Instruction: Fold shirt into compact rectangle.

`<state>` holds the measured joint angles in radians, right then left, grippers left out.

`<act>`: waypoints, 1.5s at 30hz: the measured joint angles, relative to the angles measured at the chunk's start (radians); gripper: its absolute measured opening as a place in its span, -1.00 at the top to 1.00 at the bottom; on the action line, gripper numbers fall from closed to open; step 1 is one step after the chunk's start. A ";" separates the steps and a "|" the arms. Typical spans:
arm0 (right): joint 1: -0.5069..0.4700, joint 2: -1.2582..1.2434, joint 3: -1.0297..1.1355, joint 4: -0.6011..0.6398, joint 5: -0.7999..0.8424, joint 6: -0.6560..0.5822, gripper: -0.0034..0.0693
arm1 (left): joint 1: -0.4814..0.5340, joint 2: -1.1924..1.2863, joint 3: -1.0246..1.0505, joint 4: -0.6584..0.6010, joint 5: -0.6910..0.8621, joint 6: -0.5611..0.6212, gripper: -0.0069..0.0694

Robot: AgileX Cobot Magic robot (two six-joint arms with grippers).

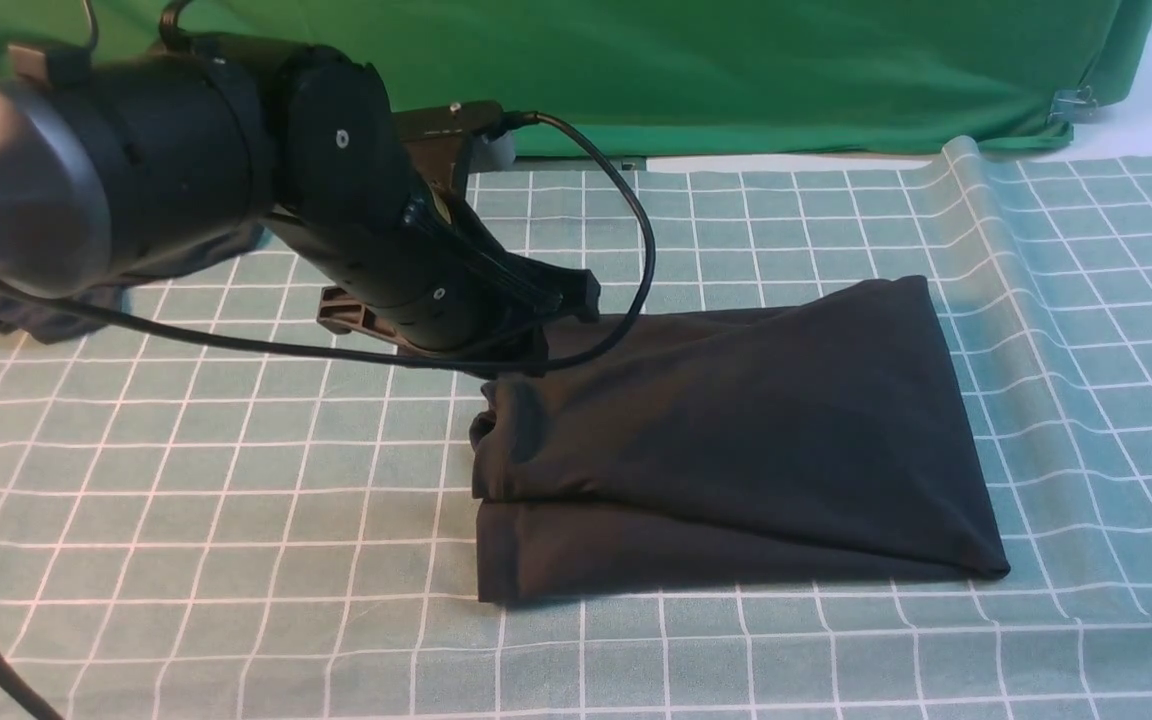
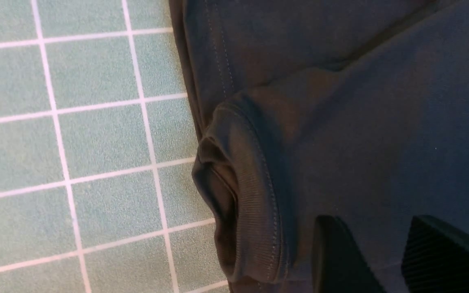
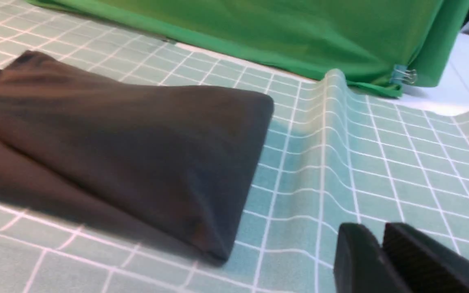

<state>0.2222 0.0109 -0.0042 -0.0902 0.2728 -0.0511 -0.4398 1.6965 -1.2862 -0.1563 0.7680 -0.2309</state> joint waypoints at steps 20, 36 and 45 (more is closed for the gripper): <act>-0.164 -0.010 0.009 0.000 -0.026 -0.002 0.54 | 0.000 -0.338 0.047 0.109 0.103 0.152 0.80; -0.167 -0.010 0.009 0.000 -0.029 -0.002 0.40 | 0.000 -1.280 1.041 -0.109 -0.959 0.126 0.80; -0.167 -0.010 0.009 0.000 -0.029 -0.002 0.35 | 0.000 -1.506 1.289 0.034 -1.128 0.165 0.79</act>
<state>0.0550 0.0007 0.0053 -0.0902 0.2441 -0.0528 -0.4398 0.1904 0.0024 -0.1226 -0.3596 -0.0654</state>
